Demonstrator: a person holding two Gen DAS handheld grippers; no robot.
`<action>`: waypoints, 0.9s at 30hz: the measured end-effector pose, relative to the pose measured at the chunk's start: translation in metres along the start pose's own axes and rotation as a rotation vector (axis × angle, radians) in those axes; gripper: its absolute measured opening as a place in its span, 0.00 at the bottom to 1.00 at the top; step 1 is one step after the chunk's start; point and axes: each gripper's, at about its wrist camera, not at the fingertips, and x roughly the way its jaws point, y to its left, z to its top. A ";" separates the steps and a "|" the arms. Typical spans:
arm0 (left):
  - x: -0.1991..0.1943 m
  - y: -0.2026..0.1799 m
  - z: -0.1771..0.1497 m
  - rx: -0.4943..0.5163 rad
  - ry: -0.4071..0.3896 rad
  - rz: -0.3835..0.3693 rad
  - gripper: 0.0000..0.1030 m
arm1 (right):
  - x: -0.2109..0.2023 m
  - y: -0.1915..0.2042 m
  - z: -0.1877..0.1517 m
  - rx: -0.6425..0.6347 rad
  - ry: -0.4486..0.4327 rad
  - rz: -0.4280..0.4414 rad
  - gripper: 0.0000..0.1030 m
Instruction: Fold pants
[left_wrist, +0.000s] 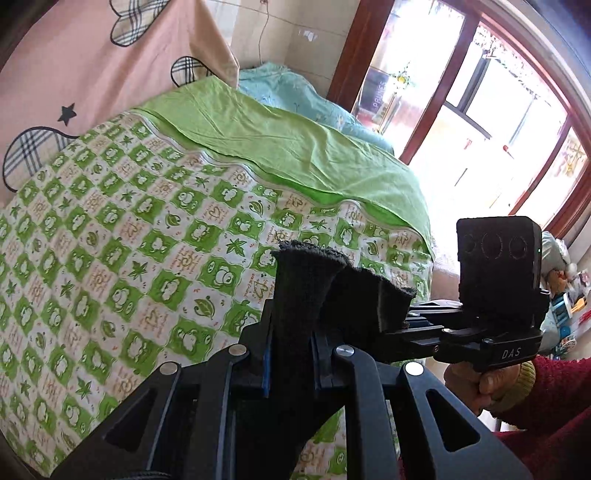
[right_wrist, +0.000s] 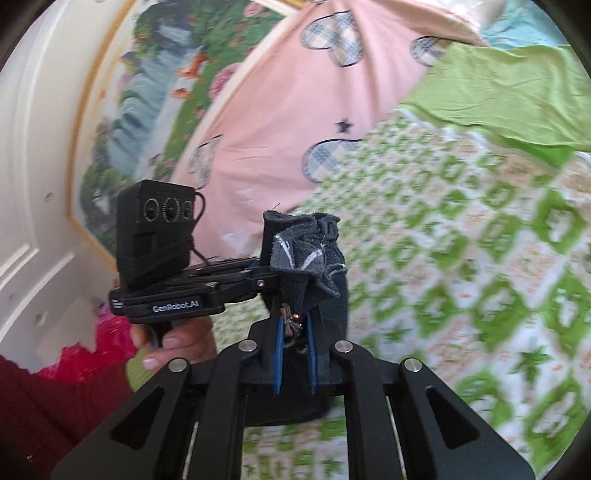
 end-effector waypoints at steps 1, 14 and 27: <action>-0.010 0.002 -0.005 -0.006 -0.011 0.007 0.13 | 0.006 0.006 -0.001 -0.008 0.011 0.020 0.11; -0.079 0.036 -0.087 -0.135 -0.067 0.114 0.06 | 0.086 0.052 -0.035 -0.047 0.200 0.136 0.11; -0.085 0.078 -0.172 -0.330 -0.058 0.179 0.06 | 0.146 0.068 -0.079 -0.126 0.402 0.096 0.11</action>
